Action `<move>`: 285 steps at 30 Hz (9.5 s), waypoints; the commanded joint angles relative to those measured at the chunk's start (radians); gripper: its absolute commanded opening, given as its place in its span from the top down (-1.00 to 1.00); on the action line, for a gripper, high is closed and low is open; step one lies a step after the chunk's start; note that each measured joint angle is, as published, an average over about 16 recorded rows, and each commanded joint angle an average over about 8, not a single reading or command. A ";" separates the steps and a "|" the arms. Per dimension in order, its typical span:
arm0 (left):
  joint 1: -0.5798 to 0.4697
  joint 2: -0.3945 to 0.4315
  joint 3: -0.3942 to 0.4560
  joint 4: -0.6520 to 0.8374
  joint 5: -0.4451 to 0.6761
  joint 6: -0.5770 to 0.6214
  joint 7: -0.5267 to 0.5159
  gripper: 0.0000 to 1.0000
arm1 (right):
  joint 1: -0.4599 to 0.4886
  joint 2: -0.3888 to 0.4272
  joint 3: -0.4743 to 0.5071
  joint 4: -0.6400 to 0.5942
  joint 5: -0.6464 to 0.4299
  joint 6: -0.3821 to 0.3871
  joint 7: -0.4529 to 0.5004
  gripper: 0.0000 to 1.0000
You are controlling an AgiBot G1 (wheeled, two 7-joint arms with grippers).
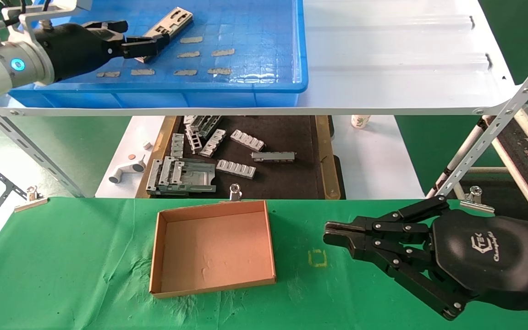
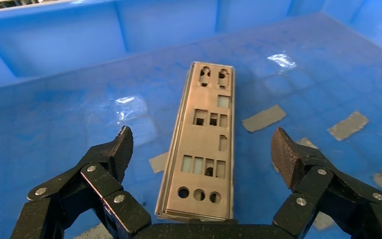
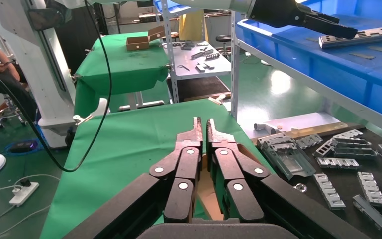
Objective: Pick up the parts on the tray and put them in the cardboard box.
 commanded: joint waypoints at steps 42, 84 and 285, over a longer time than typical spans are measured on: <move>-0.016 0.041 -0.010 0.081 -0.013 -0.055 0.030 1.00 | 0.000 0.000 0.000 0.000 0.000 0.000 0.000 1.00; -0.028 0.037 -0.017 0.086 -0.023 -0.055 0.047 1.00 | 0.000 0.000 0.000 0.000 0.000 0.000 0.000 1.00; 0.561 -0.263 0.178 -0.638 -0.181 0.481 0.148 -1.00 | 0.000 0.000 0.000 0.000 0.000 0.000 0.000 -1.00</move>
